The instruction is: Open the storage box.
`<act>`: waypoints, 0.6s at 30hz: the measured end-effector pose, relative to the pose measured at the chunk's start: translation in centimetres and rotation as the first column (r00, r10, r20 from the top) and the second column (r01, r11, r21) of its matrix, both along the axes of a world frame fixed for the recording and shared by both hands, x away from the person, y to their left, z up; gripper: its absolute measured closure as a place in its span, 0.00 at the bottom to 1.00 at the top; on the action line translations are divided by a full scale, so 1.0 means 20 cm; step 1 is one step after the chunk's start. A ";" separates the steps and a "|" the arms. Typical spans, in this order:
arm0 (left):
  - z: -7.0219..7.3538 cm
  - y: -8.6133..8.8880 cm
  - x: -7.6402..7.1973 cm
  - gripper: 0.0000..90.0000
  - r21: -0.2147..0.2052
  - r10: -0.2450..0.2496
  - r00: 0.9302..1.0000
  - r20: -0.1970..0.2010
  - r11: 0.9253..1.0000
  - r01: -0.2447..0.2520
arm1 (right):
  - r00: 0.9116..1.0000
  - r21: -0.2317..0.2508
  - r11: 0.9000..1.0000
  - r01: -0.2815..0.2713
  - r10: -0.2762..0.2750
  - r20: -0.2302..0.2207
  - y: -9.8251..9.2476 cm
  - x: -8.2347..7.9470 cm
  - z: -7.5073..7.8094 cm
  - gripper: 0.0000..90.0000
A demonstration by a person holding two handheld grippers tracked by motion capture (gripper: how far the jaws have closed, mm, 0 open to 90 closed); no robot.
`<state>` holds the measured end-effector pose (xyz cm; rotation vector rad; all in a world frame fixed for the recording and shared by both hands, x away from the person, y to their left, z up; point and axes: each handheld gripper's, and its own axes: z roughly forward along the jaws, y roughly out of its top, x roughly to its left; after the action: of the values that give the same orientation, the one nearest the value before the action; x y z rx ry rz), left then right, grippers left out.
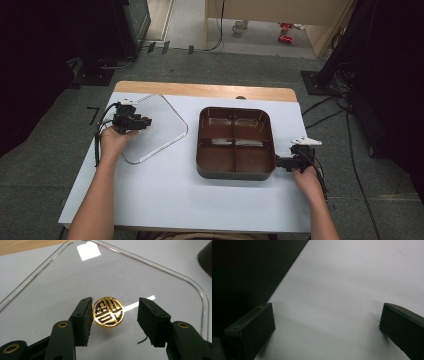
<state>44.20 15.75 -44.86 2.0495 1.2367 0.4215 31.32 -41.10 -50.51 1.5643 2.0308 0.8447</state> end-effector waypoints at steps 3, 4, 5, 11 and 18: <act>0.04 0.00 -0.02 0.48 -0.017 -0.002 1.000 0.018 1.000 0.002 | 1.000 0.000 1.000 0.000 0.000 0.000 0.00 0.00 0.00 0.00; 0.05 0.00 -0.02 0.47 -0.025 -0.003 1.000 0.023 1.000 0.003 | 1.000 0.000 1.000 0.000 0.000 0.000 0.00 0.00 0.00 0.00; 0.06 0.00 -0.03 0.47 -0.031 -0.003 1.000 0.028 0.999 0.004 | 1.000 0.000 1.000 0.000 0.000 0.000 0.00 0.00 0.00 0.00; 0.13 -0.03 -0.07 0.43 -0.078 -0.018 0.999 0.050 0.997 0.022 | 1.000 0.000 1.000 0.000 0.000 0.000 0.00 0.00 0.00 0.00; 0.18 -0.10 -0.12 0.37 -0.087 -0.058 0.997 0.055 0.994 0.063 | 1.000 0.001 1.000 -0.001 0.001 0.000 0.00 0.00 0.00 0.00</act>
<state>41.74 13.75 -41.31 1.9831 1.1395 0.3829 31.34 -41.11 -50.51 1.5644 2.0315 0.8453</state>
